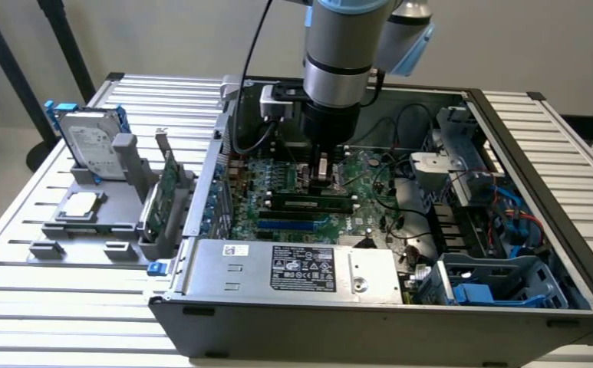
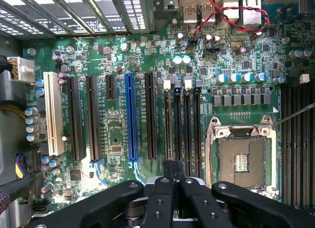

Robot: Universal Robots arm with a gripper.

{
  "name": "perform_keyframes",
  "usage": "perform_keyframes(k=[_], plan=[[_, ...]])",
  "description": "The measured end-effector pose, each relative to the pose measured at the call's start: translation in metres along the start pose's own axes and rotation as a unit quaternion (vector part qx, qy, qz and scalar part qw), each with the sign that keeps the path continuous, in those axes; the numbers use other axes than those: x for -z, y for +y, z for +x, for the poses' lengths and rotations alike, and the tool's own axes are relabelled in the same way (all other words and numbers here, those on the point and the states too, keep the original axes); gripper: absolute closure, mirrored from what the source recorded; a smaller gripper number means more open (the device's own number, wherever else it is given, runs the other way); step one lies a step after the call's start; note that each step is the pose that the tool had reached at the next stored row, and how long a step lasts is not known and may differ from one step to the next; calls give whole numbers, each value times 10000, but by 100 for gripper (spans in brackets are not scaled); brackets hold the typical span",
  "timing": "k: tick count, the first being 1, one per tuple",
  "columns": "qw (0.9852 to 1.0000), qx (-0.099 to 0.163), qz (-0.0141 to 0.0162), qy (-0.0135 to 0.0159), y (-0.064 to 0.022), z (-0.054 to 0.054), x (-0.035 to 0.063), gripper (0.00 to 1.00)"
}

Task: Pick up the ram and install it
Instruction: 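Press down the ram until it locks into place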

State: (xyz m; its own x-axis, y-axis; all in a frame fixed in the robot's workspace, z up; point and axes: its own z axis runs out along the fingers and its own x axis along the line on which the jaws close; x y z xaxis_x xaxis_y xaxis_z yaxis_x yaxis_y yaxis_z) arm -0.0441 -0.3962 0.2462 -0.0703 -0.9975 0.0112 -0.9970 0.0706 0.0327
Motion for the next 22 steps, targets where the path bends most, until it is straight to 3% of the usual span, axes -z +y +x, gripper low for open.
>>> perform_keyframes(k=[10,14,22], plan=[[10000,2,1,1,0,-5,-6,89],[10000,15,40,-2,-1,-7,-39,89],[10000,32,42,-2,-1,-10,-90,89]])
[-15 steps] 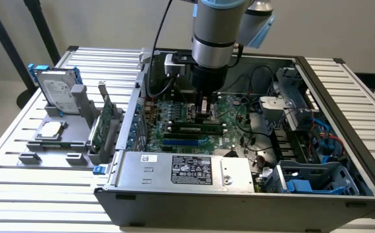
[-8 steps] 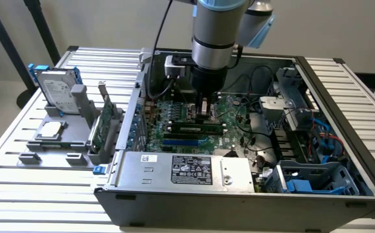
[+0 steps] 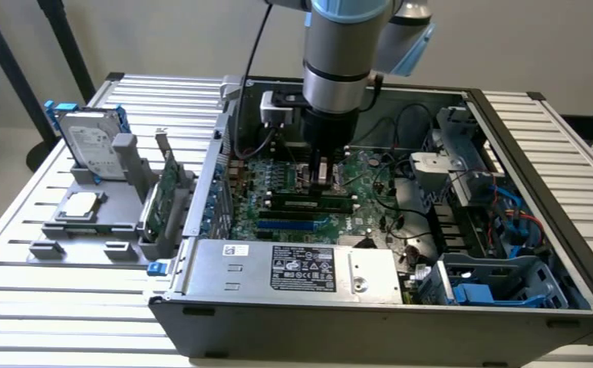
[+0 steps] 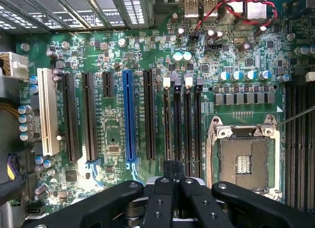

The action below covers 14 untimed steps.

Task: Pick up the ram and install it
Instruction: 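Press down the ram until it locks into place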

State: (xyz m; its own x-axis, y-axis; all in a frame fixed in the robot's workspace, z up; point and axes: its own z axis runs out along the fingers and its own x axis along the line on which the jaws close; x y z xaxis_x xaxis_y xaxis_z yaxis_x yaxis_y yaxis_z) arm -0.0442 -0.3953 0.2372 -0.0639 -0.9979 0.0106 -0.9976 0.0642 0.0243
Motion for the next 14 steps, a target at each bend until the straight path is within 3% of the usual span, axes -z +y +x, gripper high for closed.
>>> perform_keyframes(k=[14], plan=[[10000,24,-1,4,2,-1,-100,89]])
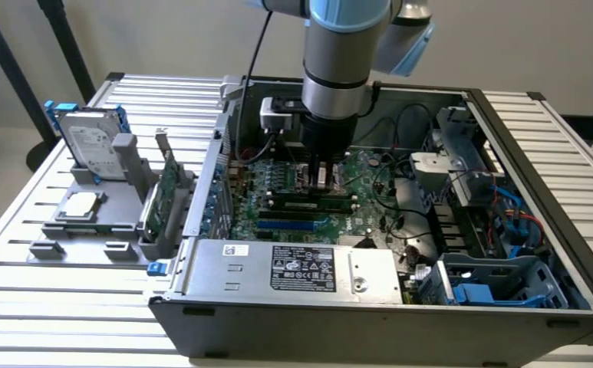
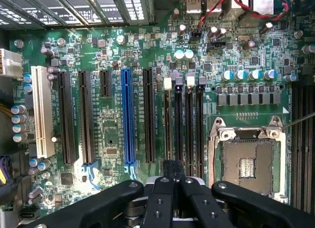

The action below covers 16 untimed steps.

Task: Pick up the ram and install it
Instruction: 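Press down the ram until it locks into place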

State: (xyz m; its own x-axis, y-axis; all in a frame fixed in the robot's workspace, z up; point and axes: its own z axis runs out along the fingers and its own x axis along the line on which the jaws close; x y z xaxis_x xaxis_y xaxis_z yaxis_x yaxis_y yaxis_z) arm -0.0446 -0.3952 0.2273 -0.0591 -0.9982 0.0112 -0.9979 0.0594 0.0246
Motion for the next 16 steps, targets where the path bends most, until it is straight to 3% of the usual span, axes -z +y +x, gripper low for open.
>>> perform_keyframes(k=[4,9,16], plan=[[10000,6,3,-11,0,-2,15,89],[10000,7,-1,-3,3,1,152,89],[10000,8,-2,-2,3,1,157,89]])
